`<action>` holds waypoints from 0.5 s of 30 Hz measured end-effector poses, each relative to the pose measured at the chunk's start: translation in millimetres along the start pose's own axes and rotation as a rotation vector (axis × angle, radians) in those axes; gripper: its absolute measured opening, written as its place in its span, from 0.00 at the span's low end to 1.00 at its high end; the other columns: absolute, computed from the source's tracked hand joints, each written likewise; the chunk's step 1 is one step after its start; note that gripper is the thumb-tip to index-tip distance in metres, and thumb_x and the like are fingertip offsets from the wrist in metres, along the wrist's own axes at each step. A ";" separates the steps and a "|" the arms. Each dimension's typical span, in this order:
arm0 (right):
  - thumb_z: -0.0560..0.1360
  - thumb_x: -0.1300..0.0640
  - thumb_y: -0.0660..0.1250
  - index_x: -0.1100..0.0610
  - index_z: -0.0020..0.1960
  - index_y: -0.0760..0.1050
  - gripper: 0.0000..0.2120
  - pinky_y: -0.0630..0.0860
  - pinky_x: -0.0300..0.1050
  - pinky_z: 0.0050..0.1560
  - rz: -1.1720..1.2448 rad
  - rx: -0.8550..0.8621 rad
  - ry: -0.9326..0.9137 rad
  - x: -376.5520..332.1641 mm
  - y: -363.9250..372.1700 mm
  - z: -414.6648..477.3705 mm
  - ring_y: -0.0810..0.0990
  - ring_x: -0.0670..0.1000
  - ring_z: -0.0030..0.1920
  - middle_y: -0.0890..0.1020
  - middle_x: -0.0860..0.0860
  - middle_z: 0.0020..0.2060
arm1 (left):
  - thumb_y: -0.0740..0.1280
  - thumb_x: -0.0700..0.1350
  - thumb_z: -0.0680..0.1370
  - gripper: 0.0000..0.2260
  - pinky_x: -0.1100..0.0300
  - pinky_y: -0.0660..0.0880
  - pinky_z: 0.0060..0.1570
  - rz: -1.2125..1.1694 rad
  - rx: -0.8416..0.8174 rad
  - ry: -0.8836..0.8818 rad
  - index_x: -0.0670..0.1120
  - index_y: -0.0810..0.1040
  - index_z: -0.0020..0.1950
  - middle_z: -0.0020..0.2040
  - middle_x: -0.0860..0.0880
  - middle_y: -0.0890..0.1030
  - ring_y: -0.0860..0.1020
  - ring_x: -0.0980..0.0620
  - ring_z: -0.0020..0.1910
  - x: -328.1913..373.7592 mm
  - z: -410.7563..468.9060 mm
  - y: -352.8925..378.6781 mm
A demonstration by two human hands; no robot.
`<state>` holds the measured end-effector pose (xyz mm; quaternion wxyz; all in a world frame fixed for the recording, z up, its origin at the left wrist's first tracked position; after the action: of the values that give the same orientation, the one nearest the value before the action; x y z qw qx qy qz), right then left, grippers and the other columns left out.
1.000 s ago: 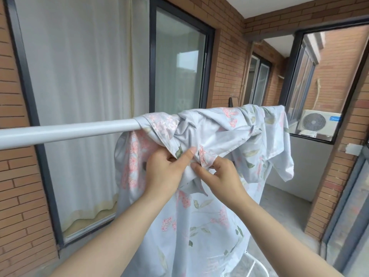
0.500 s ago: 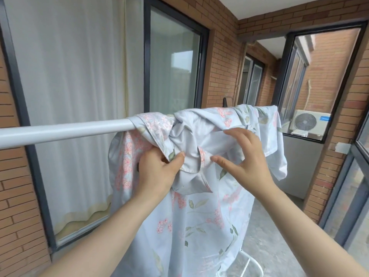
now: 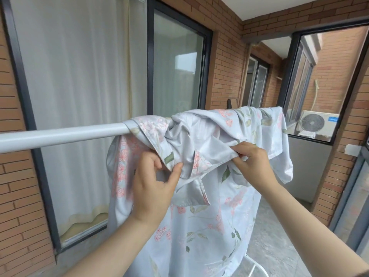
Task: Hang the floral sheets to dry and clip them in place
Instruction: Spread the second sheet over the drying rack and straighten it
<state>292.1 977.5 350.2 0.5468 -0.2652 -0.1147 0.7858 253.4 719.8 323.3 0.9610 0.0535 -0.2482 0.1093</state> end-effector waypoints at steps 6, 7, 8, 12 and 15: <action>0.72 0.66 0.70 0.52 0.54 0.82 0.14 0.73 0.40 0.41 0.045 -0.030 0.019 -1.9 -1.5 -8.1 0.75 0.47 0.38 0.79 0.50 0.35 | 0.67 0.38 0.75 0.12 0.59 0.71 0.32 0.276 -0.222 0.336 0.47 0.76 0.57 0.41 0.48 0.70 0.70 0.52 0.32 6.6 6.2 9.3; 0.72 0.64 0.69 0.52 0.61 0.78 0.19 0.74 0.41 0.43 0.060 -0.035 0.065 -1.7 -2.0 -9.8 0.76 0.46 0.39 0.80 0.49 0.37 | 0.67 0.37 0.75 0.13 0.58 0.71 0.31 0.291 -0.255 0.319 0.46 0.78 0.59 0.42 0.48 0.71 0.69 0.53 0.31 5.5 7.2 10.5; 0.72 0.63 0.69 0.51 0.68 0.71 0.26 0.74 0.38 0.43 0.073 -0.035 0.111 -0.5 -2.7 -10.7 0.77 0.46 0.39 0.79 0.49 0.37 | 0.66 0.36 0.75 0.13 0.60 0.70 0.31 0.290 -0.272 0.298 0.45 0.79 0.59 0.42 0.49 0.71 0.69 0.55 0.31 4.8 7.9 10.9; 0.70 0.65 0.67 0.52 0.78 0.53 0.41 0.70 0.33 0.37 0.029 -0.110 0.200 9.7 -3.3 -2.1 0.73 0.47 0.33 0.74 0.49 0.30 | 0.63 0.43 0.77 0.13 0.67 0.68 0.33 0.266 -0.298 0.188 0.43 0.80 0.59 0.46 0.53 0.69 0.70 0.58 0.30 6.1 10.7 9.3; 0.71 0.69 0.65 0.48 0.69 0.71 0.30 0.71 0.38 0.36 0.015 -0.219 0.076 6.0 -0.2 7.9 0.72 0.49 0.31 0.74 0.50 0.29 | 0.64 0.58 0.74 0.21 0.63 0.72 0.38 0.227 -0.312 0.068 0.45 0.80 0.58 0.47 0.52 0.71 0.74 0.56 0.34 8.4 10.2 9.4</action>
<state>286.4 983.9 355.1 0.5127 -0.3537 -0.1770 0.7620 253.6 728.9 336.8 0.9471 -0.1281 -0.2337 0.1790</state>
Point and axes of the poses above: each hand's wrist, its own z-axis towards the middle knuckle, its own y-axis out of the palm, x = y × z, the point moved 3 cm from there along z, towards the middle knuckle
